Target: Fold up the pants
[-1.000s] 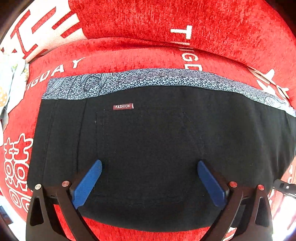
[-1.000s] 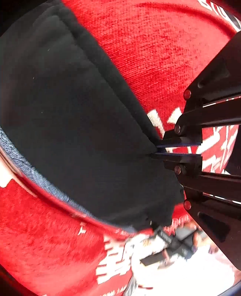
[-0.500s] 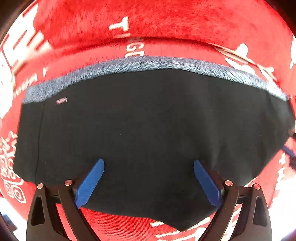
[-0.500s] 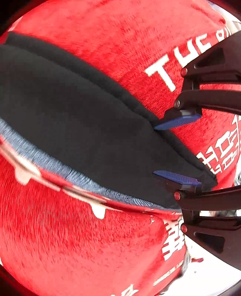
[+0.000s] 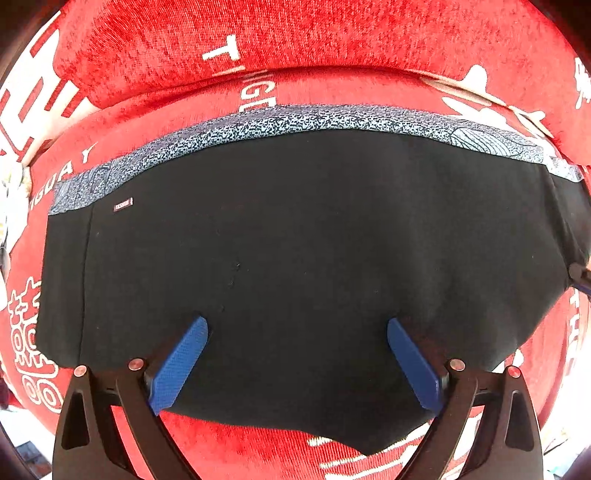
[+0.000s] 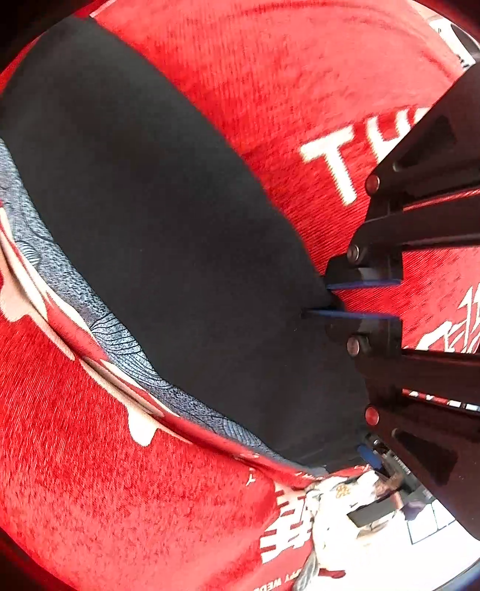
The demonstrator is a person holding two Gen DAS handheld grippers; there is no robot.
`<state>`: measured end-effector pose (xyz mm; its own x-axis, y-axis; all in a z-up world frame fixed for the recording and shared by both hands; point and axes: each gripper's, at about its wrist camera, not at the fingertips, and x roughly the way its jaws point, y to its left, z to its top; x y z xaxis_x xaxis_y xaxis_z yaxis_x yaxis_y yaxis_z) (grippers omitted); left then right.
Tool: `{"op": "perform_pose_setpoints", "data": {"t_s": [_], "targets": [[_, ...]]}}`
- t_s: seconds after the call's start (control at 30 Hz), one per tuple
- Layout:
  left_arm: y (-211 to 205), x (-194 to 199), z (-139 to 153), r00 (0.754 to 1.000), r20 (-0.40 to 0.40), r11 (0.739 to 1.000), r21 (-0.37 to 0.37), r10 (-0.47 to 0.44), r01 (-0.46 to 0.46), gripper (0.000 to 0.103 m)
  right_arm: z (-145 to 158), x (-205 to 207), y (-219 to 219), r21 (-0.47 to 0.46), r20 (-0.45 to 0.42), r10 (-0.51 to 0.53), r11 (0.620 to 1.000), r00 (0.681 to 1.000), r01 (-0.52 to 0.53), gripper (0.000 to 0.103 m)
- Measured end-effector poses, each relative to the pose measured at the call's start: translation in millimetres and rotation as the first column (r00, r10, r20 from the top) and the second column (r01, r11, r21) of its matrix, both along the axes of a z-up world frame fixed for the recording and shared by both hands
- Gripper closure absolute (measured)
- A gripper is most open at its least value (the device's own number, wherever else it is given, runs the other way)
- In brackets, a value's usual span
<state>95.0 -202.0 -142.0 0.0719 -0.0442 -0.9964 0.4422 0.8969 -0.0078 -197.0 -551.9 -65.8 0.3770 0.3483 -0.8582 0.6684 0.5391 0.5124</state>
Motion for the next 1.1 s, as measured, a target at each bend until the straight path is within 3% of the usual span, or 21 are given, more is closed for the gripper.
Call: {"op": "perform_pose_setpoints", "data": {"t_s": [0.07, 0.13, 0.23, 0.3, 0.4, 0.47, 0.57, 0.63, 0.67, 0.73, 0.77, 0.87, 0.93, 1.03, 1.1], "targets": [[-5.3, 3.0, 7.8, 1.0, -0.014, 1.0, 0.005, 0.005, -0.005, 0.005, 10.9, -11.4, -7.8, -0.009, -0.01, -0.003, 1.0, 1.0, 0.003, 0.077], [-17.3, 3.5, 21.9, 1.0, 0.001, 1.0, -0.026, -0.002, 0.002, 0.005, 22.9, -25.5, -26.1, -0.049, 0.007, -0.048, 0.998, 0.999, 0.048, 0.076], [-53.9, 0.1, 36.2, 0.998, 0.046, 0.996, -0.068, -0.053, 0.056, 0.005, 32.9, -51.4, -75.5, -0.102, 0.024, -0.195, 0.975, 0.98, 0.197, 0.07], [-83.1, -3.5, 36.4, 0.996, 0.055, 0.993, -0.089, -0.075, 0.08, 0.005, 26.6, -69.7, -113.9, -0.083, 0.029, -0.312, 0.946, 0.95, 0.313, 0.07], [-125.6, -9.4, 21.0, 0.997, 0.04, 0.993, -0.096, -0.065, 0.069, 0.005, 13.7, -79.4, -155.3, -0.083, 0.021, -0.405, 0.91, 0.914, 0.406, 0.07], [-147.4, -14.9, 2.4, 0.998, 0.026, 0.997, -0.057, -0.058, 0.06, 0.005, 4.9, -74.9, -171.9, -0.072, -0.008, -0.397, 0.916, 0.918, 0.395, 0.098], [-157.1, -40.3, 8.8, 0.995, 0.084, 0.998, -0.022, -0.057, 0.059, 0.001, 5.4, -76.4, -189.3, -0.172, -0.04, -0.292, 0.944, 0.956, 0.281, 0.098], [-154.9, -37.3, 10.1, 0.998, 0.052, 0.999, -0.008, -0.039, 0.039, 0.001, 2.5, -89.5, -199.9, -0.149, -0.031, -0.32, 0.938, 0.947, 0.312, 0.097], [-154.7, -35.2, 11.6, 0.999, 0.034, 1.0, 0.012, -0.027, 0.026, 0.001, 4.4, -96.2, -202.9, -0.169, -0.038, -0.338, 0.93, 0.94, 0.327, 0.088], [-156.2, -32.2, 21.7, 0.999, 0.046, 0.999, 0.049, -0.017, 0.015, 0.001, 13.9, -113.8, -213.5, -0.243, -0.104, -0.387, 0.903, 0.916, 0.354, 0.082], [-158.4, -31.3, 28.6, 0.998, 0.065, 0.999, 0.039, -0.016, 0.013, 0.001, 20.4, -120.7, -218.9, -0.228, -0.085, -0.396, 0.901, 0.914, 0.37, 0.082], [-179.6, -25.4, 47.3, 0.992, 0.127, 1.0, -0.003, -0.014, 0.015, 0.001, 40.5, -105.7, -221.3, -0.199, 0.02, -0.276, 0.941, 0.961, 0.275, 0.081], [-208.4, -16.7, 48.0, 0.989, 0.15, 1.0, -0.021, -0.007, 0.01, 0.001, 49.3, -65.0, -211.5, -0.201, 0.086, -0.09, 0.974, 0.992, 0.106, 0.079], [-243.9, -4.6, 36.9, 0.987, 0.16, 0.999, -0.025, 0.024, -0.02, 0.001, 42.2, -4.8, -186.4, -0.166, 0.15, 0.118, 0.982, 0.982, -0.092, 0.075], [-258.2, 0.1, 22.4, 0.987, 0.153, 0.999, -0.006, 0.046, -0.045, 0.001, 27.3, 28.7, -167.7, -0.139, 0.174, 0.203, 0.974, 0.964, -0.18, 0.075]]}}
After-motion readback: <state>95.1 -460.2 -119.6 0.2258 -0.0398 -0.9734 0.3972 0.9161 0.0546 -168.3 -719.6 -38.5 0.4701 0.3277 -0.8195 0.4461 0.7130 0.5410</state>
